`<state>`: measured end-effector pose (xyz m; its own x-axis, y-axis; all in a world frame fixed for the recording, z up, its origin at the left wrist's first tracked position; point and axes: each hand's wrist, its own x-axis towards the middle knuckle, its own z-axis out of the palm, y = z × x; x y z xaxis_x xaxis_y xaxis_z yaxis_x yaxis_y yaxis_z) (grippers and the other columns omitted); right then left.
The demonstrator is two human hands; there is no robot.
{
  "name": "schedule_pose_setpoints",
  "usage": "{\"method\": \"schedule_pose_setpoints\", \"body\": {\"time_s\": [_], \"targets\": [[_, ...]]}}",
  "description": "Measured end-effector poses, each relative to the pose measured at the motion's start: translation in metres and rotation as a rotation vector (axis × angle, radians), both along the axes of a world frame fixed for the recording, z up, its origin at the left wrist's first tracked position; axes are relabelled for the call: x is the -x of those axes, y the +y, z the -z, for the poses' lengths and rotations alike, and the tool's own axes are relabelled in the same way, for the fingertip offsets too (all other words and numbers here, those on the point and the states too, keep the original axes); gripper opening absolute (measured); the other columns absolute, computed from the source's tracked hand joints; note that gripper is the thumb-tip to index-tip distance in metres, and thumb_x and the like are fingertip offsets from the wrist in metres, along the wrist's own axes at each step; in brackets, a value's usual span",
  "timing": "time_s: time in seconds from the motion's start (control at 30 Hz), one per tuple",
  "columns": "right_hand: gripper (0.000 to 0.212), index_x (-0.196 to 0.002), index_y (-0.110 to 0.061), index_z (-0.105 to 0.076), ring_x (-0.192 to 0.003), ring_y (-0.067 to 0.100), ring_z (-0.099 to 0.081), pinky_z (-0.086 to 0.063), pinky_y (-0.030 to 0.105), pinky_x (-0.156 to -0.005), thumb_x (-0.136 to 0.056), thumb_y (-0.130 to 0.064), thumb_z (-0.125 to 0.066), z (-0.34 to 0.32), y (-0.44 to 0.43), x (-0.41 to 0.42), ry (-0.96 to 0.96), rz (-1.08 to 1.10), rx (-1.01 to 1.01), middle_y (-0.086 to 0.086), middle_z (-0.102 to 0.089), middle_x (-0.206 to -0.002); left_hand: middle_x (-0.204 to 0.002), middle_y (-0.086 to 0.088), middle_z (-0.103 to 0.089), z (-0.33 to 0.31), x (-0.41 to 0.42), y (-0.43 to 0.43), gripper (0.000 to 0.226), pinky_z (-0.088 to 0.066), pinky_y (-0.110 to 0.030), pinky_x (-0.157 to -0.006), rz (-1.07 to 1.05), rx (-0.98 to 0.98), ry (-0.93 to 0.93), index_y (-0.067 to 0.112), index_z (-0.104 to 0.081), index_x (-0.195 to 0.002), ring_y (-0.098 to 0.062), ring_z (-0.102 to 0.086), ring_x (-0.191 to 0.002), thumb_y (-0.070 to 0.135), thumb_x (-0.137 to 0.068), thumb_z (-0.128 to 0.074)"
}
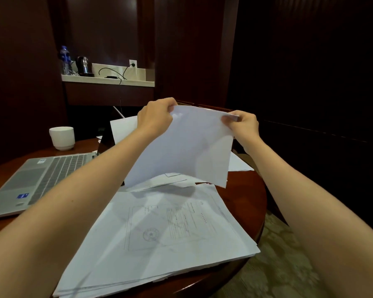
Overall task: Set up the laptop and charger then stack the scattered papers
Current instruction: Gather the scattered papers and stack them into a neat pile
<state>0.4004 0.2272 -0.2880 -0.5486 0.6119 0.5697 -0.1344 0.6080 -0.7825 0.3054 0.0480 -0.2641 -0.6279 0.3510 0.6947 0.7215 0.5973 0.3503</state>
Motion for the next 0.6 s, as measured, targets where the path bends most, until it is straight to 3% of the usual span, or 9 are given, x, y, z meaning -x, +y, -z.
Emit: {"method": "schedule_pose_setpoints", "body": {"time_s": [0.1,0.27,0.4,0.6], "targets": [[0.006,-0.091,-0.015,-0.066,-0.091,0.022,-0.063,-0.054,0.036,-0.082,-0.09,-0.018,-0.061,-0.001,0.004,0.0,0.048,-0.044,0.092,0.001,-0.064,-0.09,-0.108,-0.004,-0.064,-0.002,0.001,0.001,0.036,-0.034,-0.031,-0.07,0.008,0.058,-0.062,0.023,-0.061,-0.11,-0.028,-0.056,-0.099,0.006,-0.089,-0.038],[0.006,-0.098,-0.013,-0.059,-0.078,0.016,-0.06,-0.048,0.02,-0.056,-0.093,-0.016,-0.057,0.005,0.005,0.0,-0.12,-0.088,0.173,0.001,-0.06,-0.089,-0.094,-0.003,-0.059,0.001,0.003,0.001,0.032,-0.034,-0.031,-0.068,0.0,0.155,-0.12,0.023,-0.062,-0.106,-0.026,-0.053,-0.089,0.007,-0.091,-0.039],[0.006,-0.098,-0.014,-0.058,-0.08,0.017,-0.059,-0.051,0.026,-0.064,-0.093,-0.017,-0.057,0.005,0.008,-0.001,-0.025,-0.061,0.184,0.001,-0.06,-0.091,-0.103,-0.007,-0.063,-0.005,-0.001,0.004,0.033,-0.034,-0.031,-0.069,-0.004,0.16,0.006,0.022,-0.061,-0.11,-0.032,-0.056,-0.097,0.007,-0.091,-0.039],[0.018,-0.108,-0.005,-0.061,-0.075,0.014,-0.06,-0.047,0.02,-0.057,-0.092,-0.014,-0.058,-0.006,0.012,-0.005,0.025,-0.098,0.249,0.005,-0.061,-0.096,-0.112,-0.008,-0.063,-0.02,-0.003,0.01,0.035,-0.036,-0.032,-0.072,-0.009,0.182,0.061,0.022,-0.059,-0.113,-0.034,-0.056,-0.099,0.004,-0.091,-0.038]]}}
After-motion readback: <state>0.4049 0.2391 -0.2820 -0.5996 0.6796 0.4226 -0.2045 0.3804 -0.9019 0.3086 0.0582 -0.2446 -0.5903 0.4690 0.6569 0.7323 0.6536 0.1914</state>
